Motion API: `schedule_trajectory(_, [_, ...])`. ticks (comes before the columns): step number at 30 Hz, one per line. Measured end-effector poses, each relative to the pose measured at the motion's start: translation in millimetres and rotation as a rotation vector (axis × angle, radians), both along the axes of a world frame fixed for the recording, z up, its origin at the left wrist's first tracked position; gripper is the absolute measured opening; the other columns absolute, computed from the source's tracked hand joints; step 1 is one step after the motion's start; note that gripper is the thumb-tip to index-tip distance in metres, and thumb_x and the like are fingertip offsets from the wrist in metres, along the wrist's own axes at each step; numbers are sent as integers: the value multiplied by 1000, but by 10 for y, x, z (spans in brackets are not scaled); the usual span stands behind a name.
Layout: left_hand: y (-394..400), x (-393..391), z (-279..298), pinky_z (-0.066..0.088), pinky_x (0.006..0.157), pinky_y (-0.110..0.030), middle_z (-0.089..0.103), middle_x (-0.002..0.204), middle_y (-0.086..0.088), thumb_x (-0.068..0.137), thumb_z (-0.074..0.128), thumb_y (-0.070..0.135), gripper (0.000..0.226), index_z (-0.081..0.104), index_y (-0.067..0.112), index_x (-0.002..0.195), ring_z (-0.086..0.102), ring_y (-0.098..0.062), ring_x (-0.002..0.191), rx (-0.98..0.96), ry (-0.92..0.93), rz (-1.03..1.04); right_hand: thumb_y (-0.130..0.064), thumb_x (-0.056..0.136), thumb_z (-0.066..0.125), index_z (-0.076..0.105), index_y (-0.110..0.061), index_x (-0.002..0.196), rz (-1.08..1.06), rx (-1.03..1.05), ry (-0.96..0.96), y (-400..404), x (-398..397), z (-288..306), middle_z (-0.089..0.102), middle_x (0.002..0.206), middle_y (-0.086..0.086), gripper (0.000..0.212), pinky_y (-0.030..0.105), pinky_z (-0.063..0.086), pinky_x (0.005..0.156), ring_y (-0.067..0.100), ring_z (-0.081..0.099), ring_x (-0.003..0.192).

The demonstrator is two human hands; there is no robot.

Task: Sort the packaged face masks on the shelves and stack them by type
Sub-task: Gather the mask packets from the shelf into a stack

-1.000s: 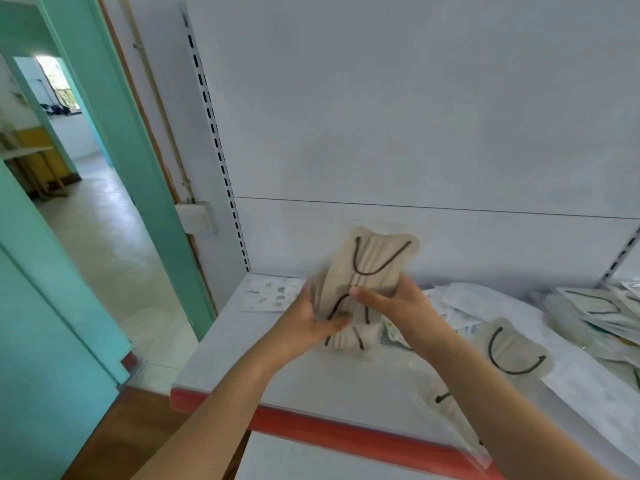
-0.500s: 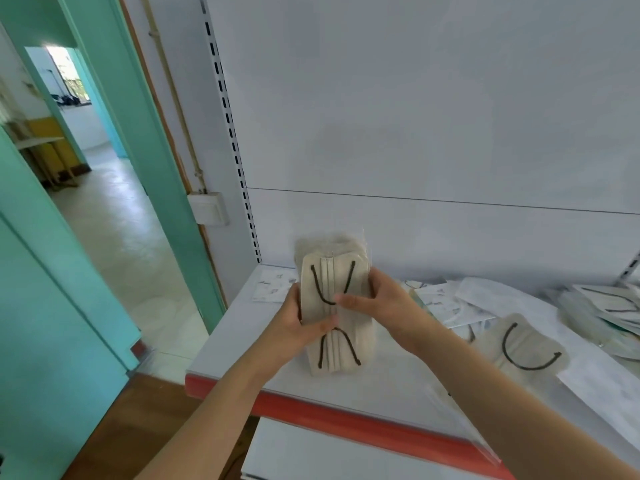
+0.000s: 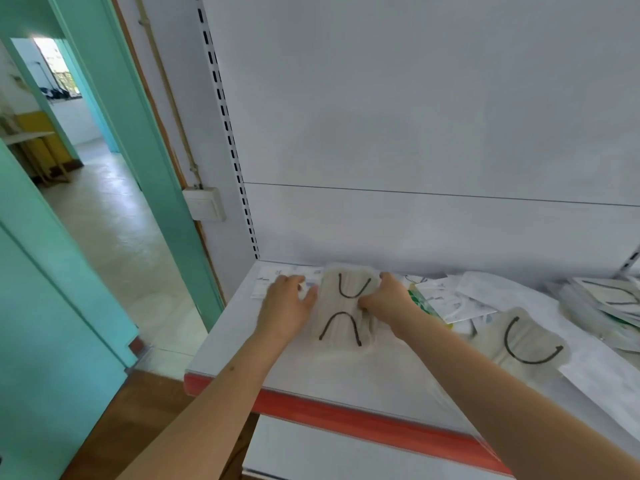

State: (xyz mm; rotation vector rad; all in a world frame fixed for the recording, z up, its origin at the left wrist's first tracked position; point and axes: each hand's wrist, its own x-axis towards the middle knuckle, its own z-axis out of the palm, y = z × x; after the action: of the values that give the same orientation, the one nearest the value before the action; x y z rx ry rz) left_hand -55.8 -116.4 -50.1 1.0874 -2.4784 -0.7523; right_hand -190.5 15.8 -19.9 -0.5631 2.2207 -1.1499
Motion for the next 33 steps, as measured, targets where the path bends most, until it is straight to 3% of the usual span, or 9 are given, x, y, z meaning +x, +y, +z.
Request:
schedule_trajectory(4, [-182, 174, -172, 24, 118, -47, 30, 162, -6, 105, 35, 52, 56, 30, 33, 158, 26, -30, 148, -259, -365, -23, -1, 86, 54, 42, -6, 133, 2, 68, 204, -85, 28, -41, 54, 115, 12, 49, 28, 41, 69, 24, 47, 88])
schedule_trajectory(9, [-455, 213, -123, 5, 124, -51, 19, 168, -5, 102, 35, 59, 61, 28, 36, 158, 14, -28, 154, -231, -441, -77, -16, 88, 58, 49, -7, 125, 48, 127, 262, -124, 135, -75, 51, 125, 14, 39, 32, 45, 78, 27, 52, 98])
schedule_trajectory(15, [116, -81, 210, 42, 101, -32, 57, 128, -5, 100, 57, 26, 32, 63, 13, 128, 55, -21, 118, -149, 234, -160, -27, 91, 58, 36, -16, 149, 152, 84, 703, 409, -12, 124, 35, 153, 4, 62, 36, 28, 113, 27, 33, 139])
schedule_trajectory(17, [436, -264, 329, 48, 93, -25, 58, 119, 1, 100, 57, 21, 27, 63, 16, 125, 58, -11, 105, -73, 277, -278, -46, 89, 60, 30, -25, 152, 214, 332, 853, 728, -272, 124, 30, 158, 2, 73, 45, 21, 119, 28, 27, 144])
schedule_trajectory(21, [844, -646, 290, 50, 94, -34, 60, 120, -2, 99, 58, 24, 29, 62, 17, 127, 61, -15, 108, -42, 211, -446, -78, 77, 56, 19, -29, 156, 250, 650, 686, 1279, -691, 77, 31, 156, 2, 100, 50, 28, 115, 30, 30, 142])
schedule_trajectory(26, [1111, -928, 201, 47, 98, -33, 62, 126, -4, 100, 59, 27, 36, 60, 16, 134, 60, -20, 116, -9, 135, -518, -31, 94, 61, 68, -26, 122, 5, 279, 691, 1489, -789, 56, 68, 122, -1, 30, 28, 46, 85, 22, 61, 112])
schedule_trajectory(28, [1220, -1002, 265, 55, 93, -35, 69, 119, -5, 100, 60, 31, 37, 62, 12, 131, 68, -20, 107, 176, 213, -411, -22, 96, 57, 74, -21, 106, -148, 147, 755, 1518, -780, 44, 71, 92, -2, 19, 26, 39, 68, 26, 65, 92])
schedule_trajectory(30, [1334, -1089, 396, 59, 91, -41, 72, 108, -12, 99, 60, 40, 41, 62, 7, 124, 73, -26, 97, 717, 326, -286, -18, 95, 61, 75, -19, 96, -277, -30, 802, 1545, -739, 57, 61, 67, -7, 15, 28, 38, 62, 23, 59, 70])
schedule_trajectory(33, [1409, -1218, 531, 58, 91, -49, 66, 107, -24, 92, 66, 55, 58, 55, 3, 117, 70, -39, 94, 1435, 389, -272, -9, 90, 63, 74, -18, 101, -283, -151, 856, 1488, -637, 102, 72, 85, -1, 18, 30, 45, 66, 21, 63, 76])
